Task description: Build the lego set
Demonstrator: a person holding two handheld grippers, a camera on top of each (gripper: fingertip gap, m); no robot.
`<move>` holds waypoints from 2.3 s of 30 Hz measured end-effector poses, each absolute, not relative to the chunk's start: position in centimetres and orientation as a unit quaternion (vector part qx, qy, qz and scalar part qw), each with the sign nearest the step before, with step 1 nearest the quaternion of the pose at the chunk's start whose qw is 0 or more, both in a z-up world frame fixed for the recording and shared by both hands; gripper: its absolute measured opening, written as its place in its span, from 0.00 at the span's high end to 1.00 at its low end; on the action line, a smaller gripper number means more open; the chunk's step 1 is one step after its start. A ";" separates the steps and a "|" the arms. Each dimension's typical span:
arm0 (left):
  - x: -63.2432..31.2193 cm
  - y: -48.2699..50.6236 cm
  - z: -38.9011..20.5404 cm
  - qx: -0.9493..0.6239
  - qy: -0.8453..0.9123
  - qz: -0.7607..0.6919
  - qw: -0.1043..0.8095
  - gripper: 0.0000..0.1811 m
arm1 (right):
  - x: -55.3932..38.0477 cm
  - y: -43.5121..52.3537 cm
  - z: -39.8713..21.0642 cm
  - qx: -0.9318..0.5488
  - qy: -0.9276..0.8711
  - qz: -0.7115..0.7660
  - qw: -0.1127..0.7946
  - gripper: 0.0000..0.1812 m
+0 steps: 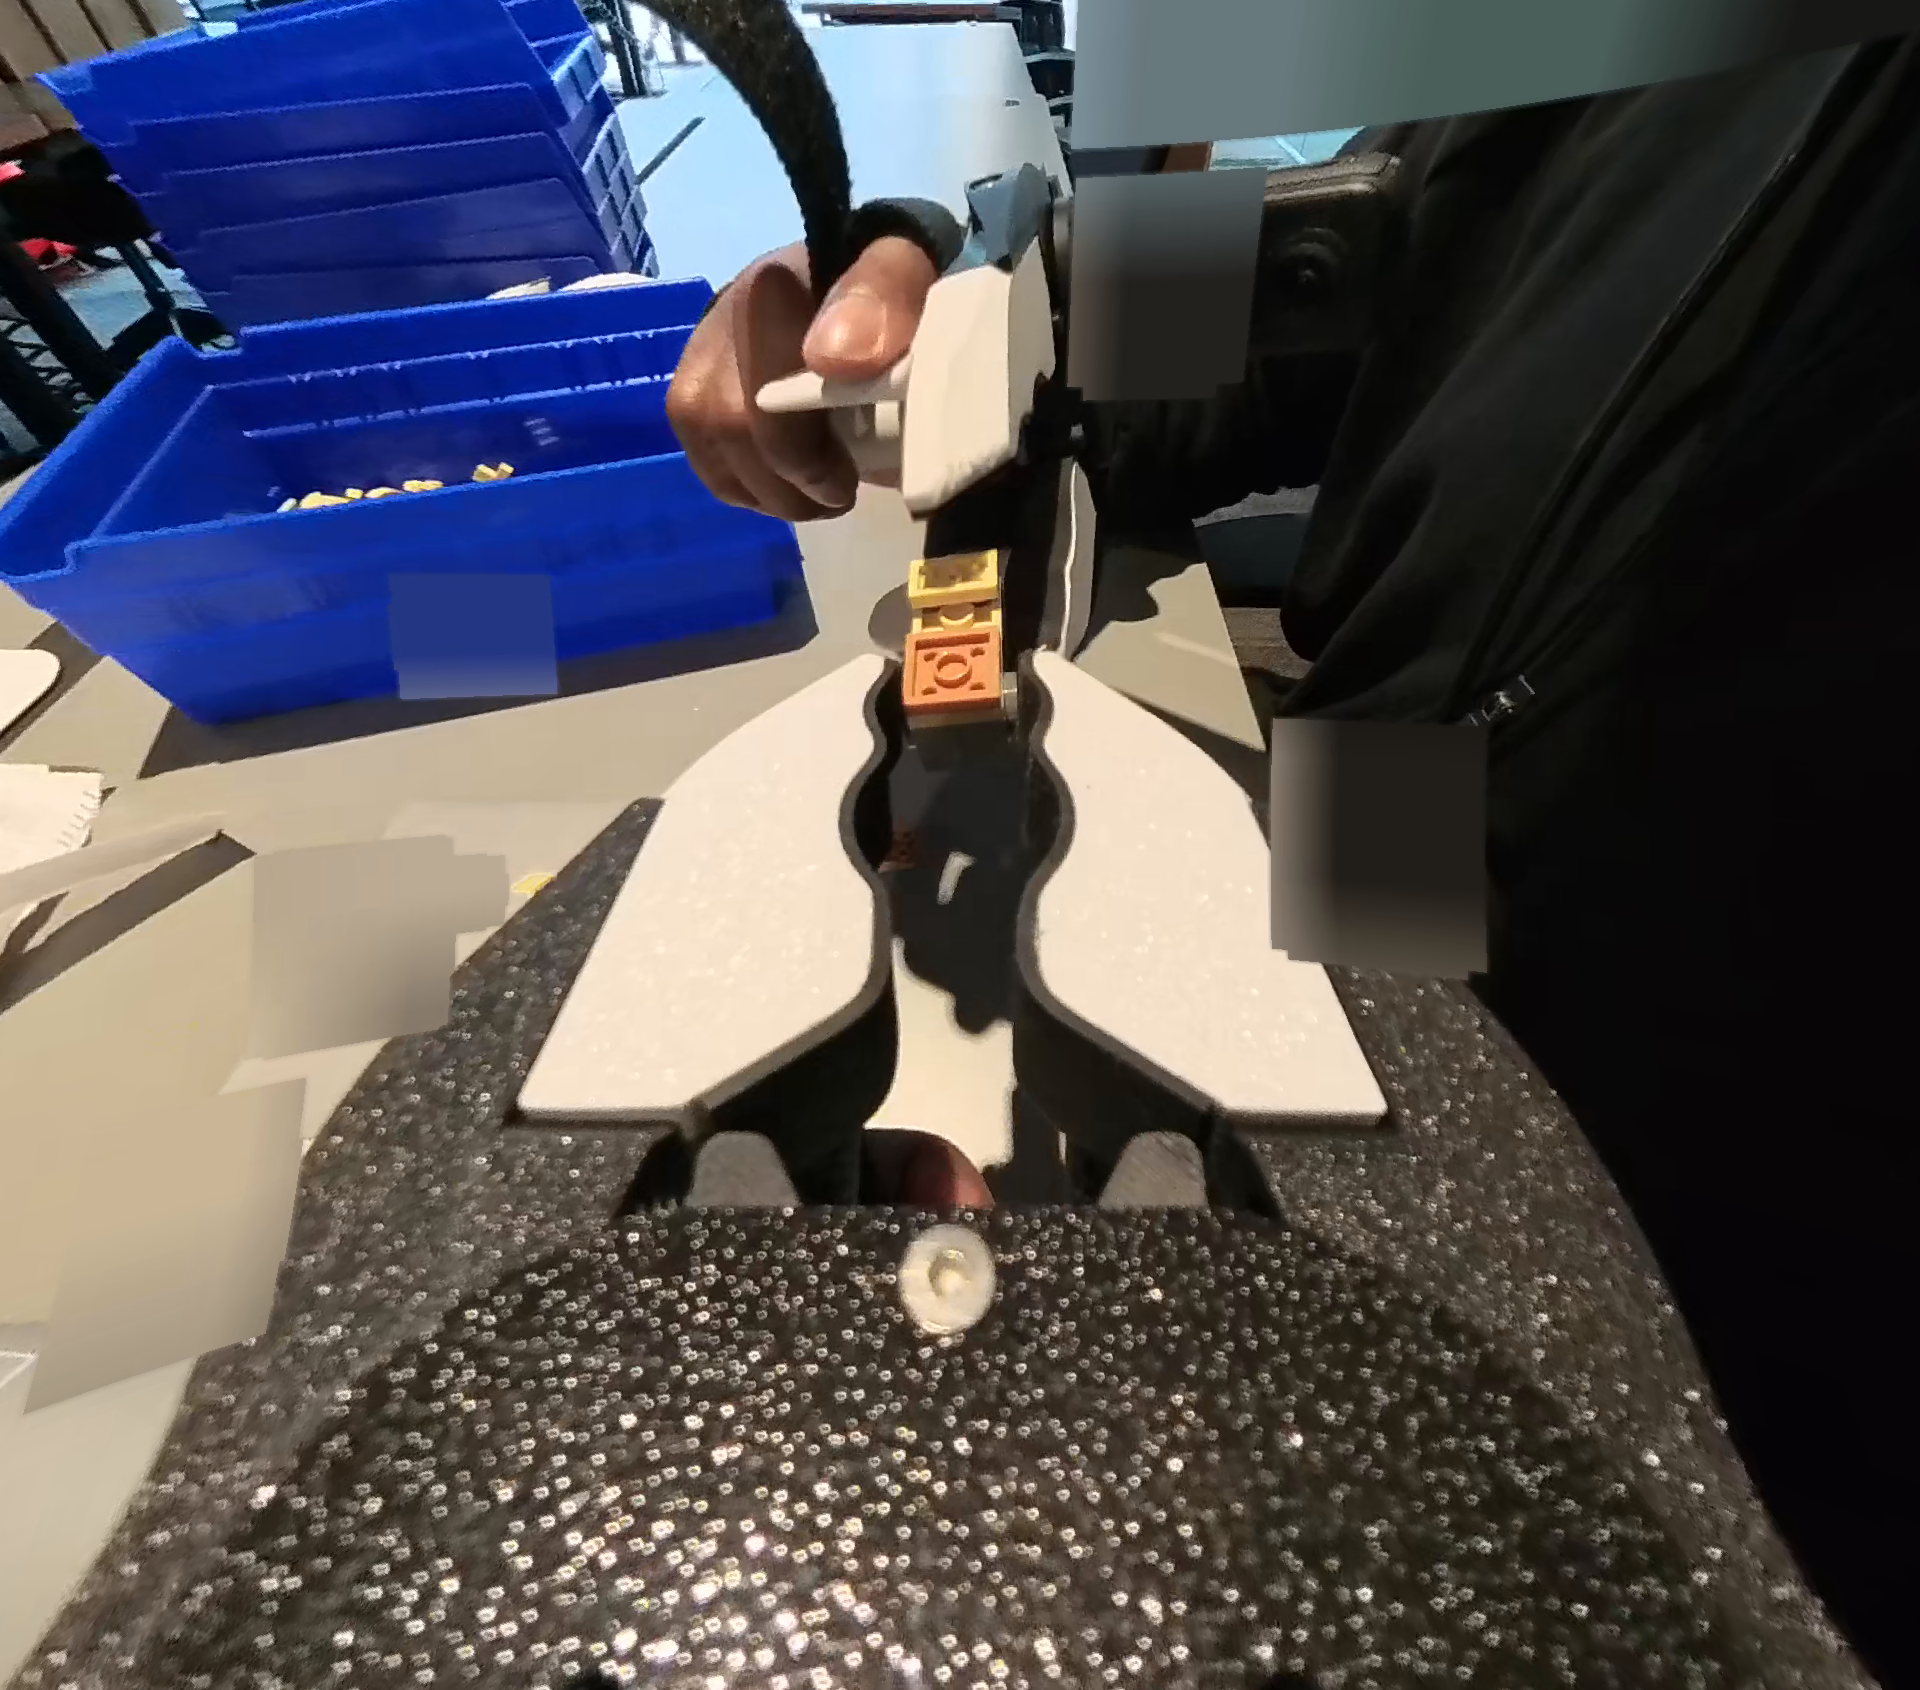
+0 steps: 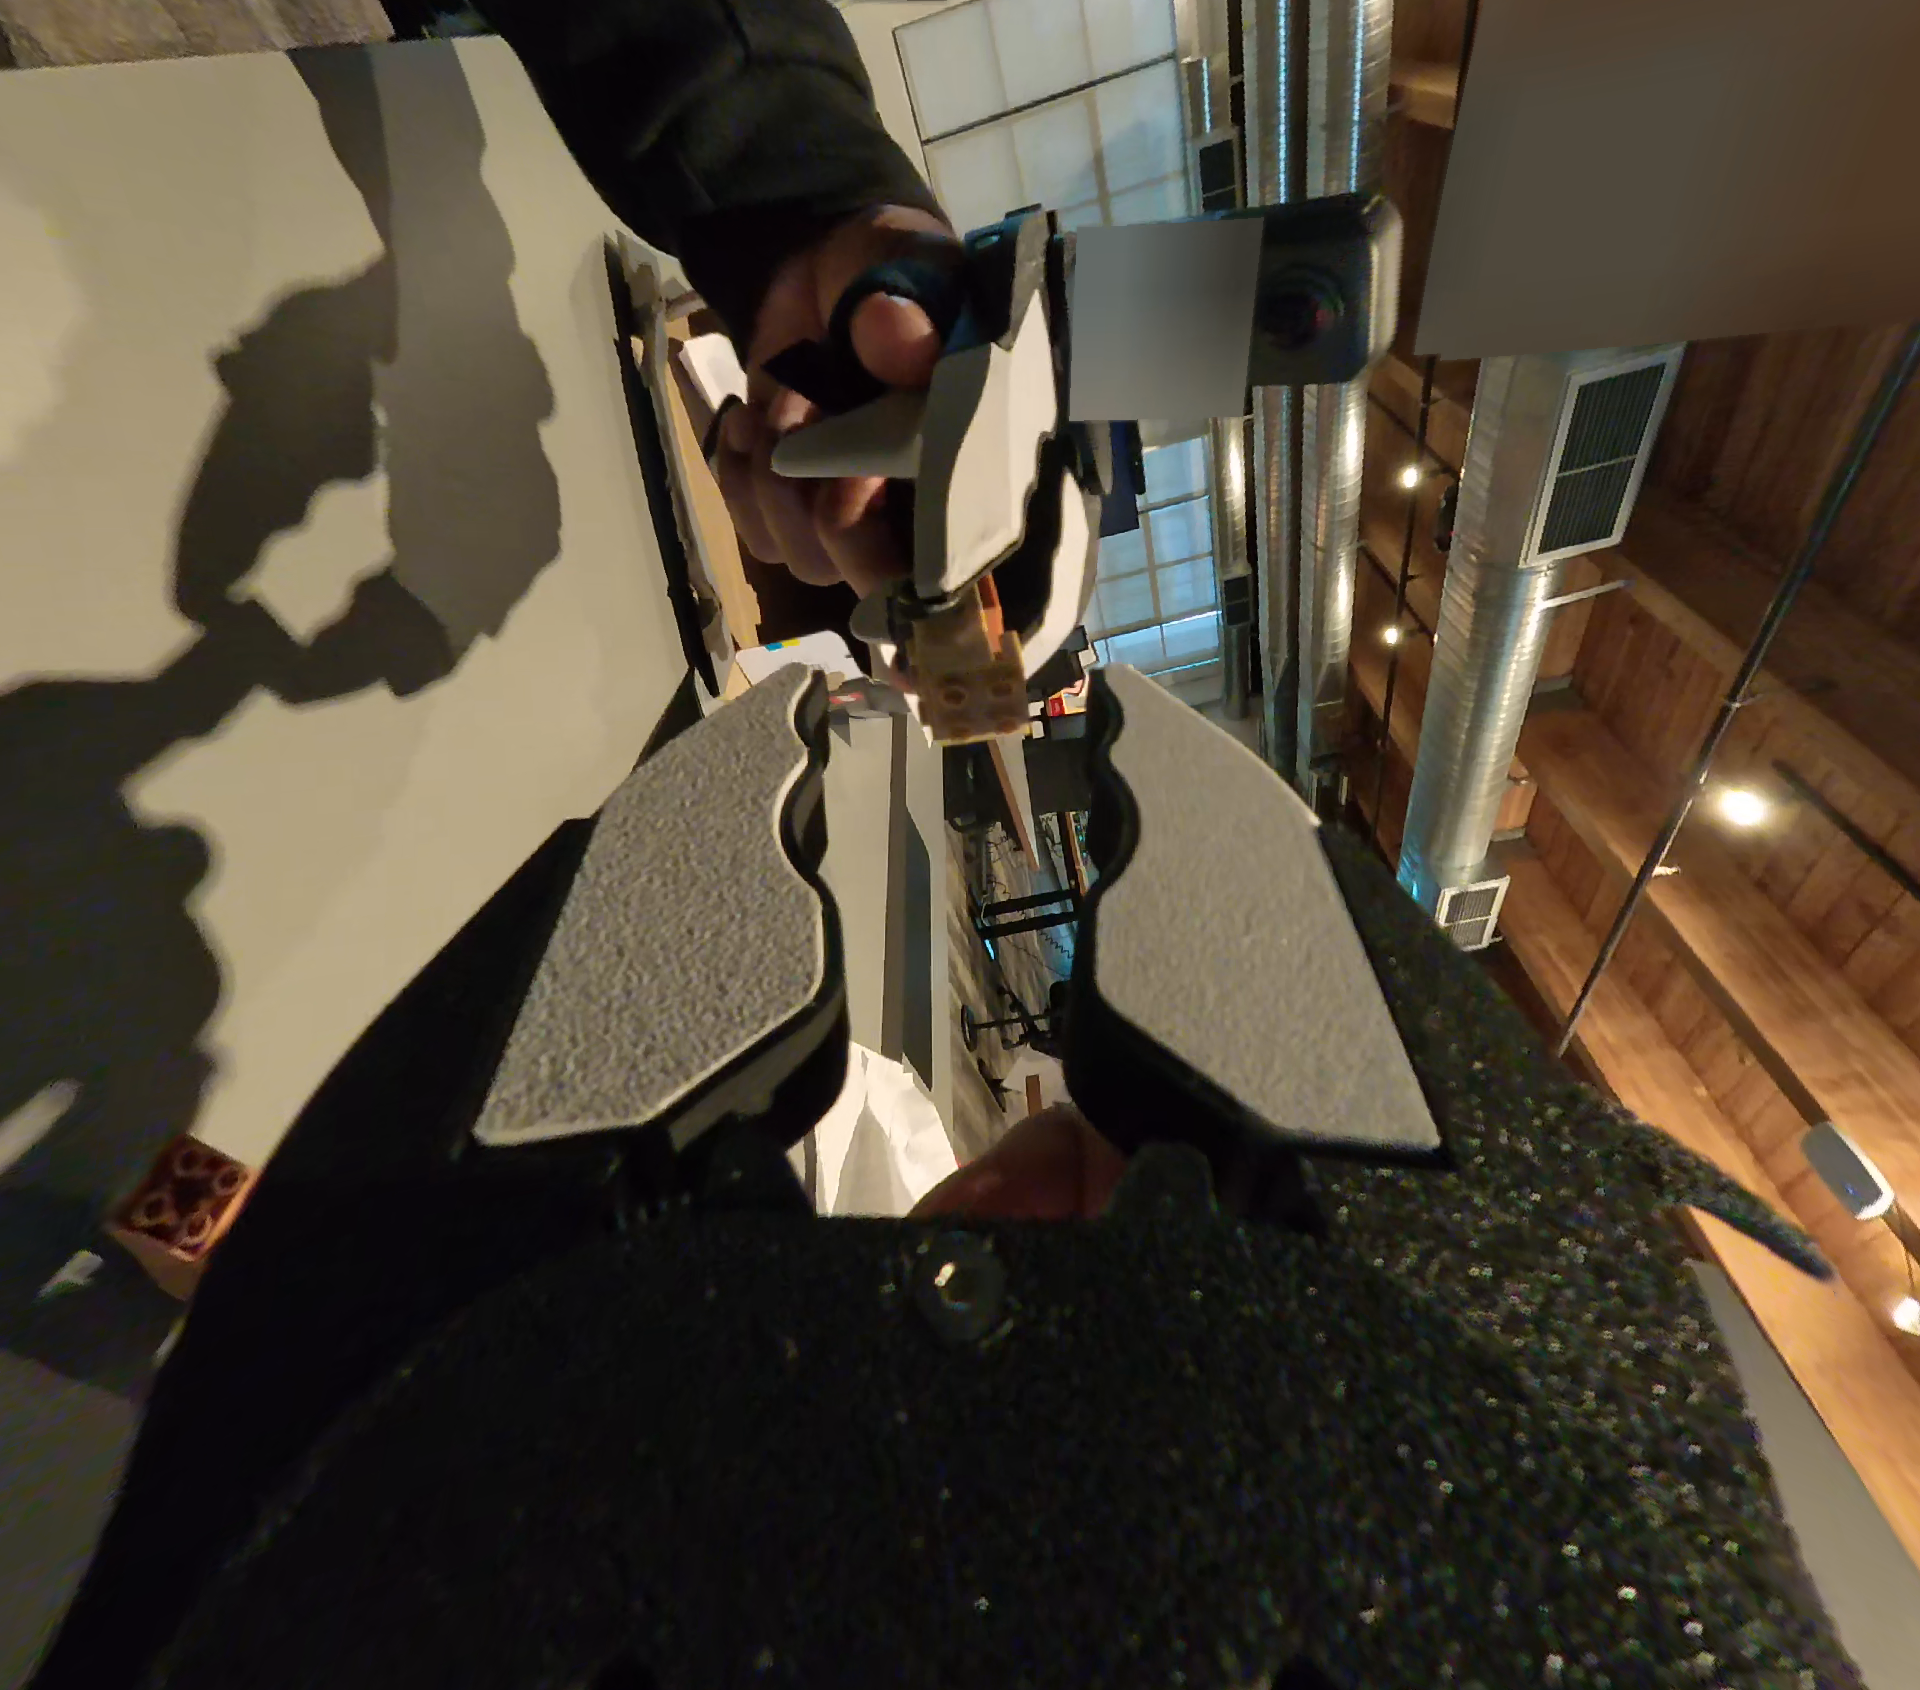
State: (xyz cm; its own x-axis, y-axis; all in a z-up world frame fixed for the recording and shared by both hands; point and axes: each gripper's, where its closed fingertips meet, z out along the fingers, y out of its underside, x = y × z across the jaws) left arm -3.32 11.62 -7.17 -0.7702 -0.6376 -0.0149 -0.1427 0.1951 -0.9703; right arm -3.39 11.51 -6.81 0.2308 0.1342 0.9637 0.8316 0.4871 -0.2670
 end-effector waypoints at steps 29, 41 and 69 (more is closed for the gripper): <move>-3.4 10.2 -6.2 -0.257 0.731 -0.603 0.190 0.89 | -4.2 10.3 -5.6 -0.442 -0.578 -0.229 0.647 0.90; -3.8 9.2 -5.8 -0.223 0.741 -0.589 0.233 0.89 | -4.6 9.5 -5.3 -0.448 -0.578 -0.184 0.656 0.90; -2.9 10.5 -6.0 -0.335 0.659 -0.665 0.109 0.89 | -3.1 11.3 -5.7 -0.513 -0.521 -0.163 0.662 0.89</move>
